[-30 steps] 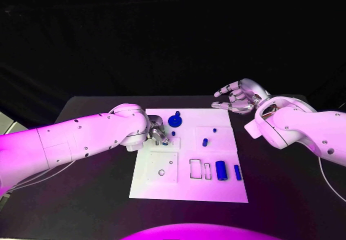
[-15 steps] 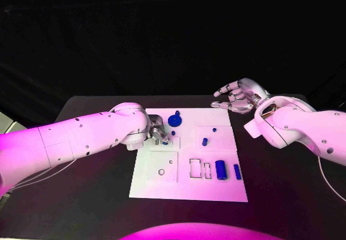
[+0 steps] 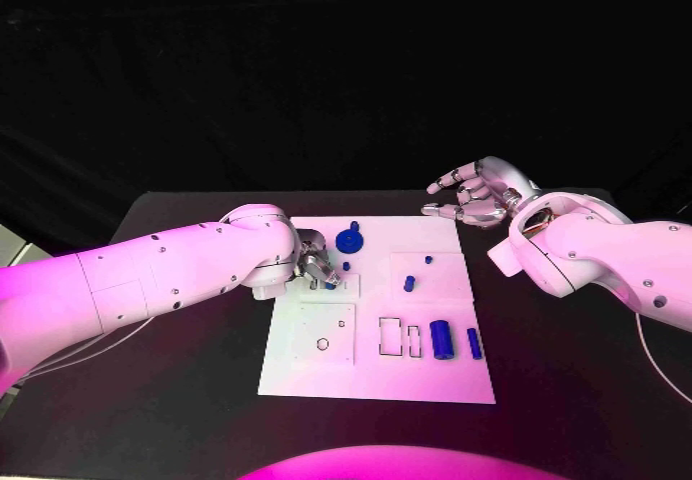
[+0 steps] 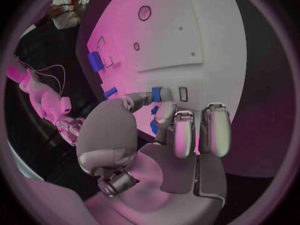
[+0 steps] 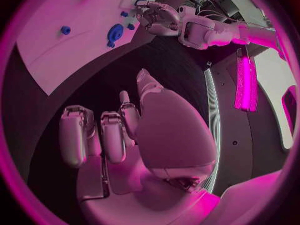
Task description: Assemble the parts on the task board
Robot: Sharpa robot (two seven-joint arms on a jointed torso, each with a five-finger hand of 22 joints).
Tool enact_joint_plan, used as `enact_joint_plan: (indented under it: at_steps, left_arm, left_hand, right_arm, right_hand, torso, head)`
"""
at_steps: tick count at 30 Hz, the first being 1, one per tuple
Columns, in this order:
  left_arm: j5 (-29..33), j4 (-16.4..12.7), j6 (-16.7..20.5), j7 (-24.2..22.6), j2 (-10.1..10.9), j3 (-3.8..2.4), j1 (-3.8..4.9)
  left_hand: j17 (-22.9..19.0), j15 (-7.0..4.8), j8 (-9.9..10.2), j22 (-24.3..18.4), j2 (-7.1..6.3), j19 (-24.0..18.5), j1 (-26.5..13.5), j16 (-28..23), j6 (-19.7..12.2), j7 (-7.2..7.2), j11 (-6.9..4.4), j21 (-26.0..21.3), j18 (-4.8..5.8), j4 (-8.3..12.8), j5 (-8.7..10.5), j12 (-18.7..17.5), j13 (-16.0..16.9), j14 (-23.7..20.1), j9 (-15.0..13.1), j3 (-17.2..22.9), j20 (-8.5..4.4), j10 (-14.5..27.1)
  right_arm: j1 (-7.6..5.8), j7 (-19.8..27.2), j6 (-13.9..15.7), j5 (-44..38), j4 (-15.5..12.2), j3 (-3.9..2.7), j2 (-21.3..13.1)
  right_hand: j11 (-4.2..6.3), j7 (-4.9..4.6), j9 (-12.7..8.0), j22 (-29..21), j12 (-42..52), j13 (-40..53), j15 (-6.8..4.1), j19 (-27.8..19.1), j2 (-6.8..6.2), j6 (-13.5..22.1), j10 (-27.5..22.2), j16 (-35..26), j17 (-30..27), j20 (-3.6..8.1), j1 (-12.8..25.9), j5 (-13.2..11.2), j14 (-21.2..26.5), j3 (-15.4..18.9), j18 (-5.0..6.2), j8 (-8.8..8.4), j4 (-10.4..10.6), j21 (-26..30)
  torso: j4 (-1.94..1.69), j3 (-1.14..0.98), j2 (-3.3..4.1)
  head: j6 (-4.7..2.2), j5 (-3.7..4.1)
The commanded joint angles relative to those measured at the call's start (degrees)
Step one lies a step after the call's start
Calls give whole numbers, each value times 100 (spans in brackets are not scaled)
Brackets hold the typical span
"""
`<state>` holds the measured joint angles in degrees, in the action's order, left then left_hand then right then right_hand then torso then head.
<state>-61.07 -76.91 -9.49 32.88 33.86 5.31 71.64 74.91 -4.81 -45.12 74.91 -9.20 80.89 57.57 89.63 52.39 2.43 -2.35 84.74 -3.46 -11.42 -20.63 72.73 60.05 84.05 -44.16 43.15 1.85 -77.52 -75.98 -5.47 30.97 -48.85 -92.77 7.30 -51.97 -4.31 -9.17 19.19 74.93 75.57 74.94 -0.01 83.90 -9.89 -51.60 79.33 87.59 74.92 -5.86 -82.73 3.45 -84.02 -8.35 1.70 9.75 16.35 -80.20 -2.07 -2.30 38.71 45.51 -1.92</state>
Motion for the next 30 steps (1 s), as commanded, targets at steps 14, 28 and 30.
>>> enact_joint_plan:
  at_steps: [14,28,30]
  left_arm:
    - [65,82,-200,189,5,27,-30]
    - [214,104,-163,211,30,22,-30]
    - [225,111,-163,212,31,22,-29]
  left_hand:
    - [1438,-17,56,156,397,-8,-26,4,85,-77,16,-18,48,576,156,-23,-38,573,-5,489,-3,32]
    - [1409,6,88,89,519,-56,47,-12,-8,-47,44,-65,33,673,932,-57,-105,564,-63,584,19,125]
    - [1414,6,86,93,494,-53,44,-9,-8,-47,44,-64,33,686,948,-45,-87,566,-68,580,20,116]
  right_arm:
    - [9,26,-111,-120,-19,1,-11]
    - [21,14,-136,-117,-13,2,-15]
    - [22,13,-138,-115,-13,3,-16]
  right_hand:
    - [3,7,8,981,-37,323,6,145,41,-18,-45,-20,1016,-20,10,-2,-463,36,57,29,-3,24]
    - [3,8,9,973,-40,320,6,139,41,-16,-47,-24,1010,-19,7,-2,-461,40,61,31,-5,40]
    - [4,8,9,972,-47,314,5,138,42,-14,-52,-27,1005,-18,7,-2,-460,43,61,34,-6,43]
  torso:
    - [-1,0,3]
    - [-1,-1,3]
    - [-1,-1,3]
  head:
    - [5,0]
    - [4,6]
    - [4,6]
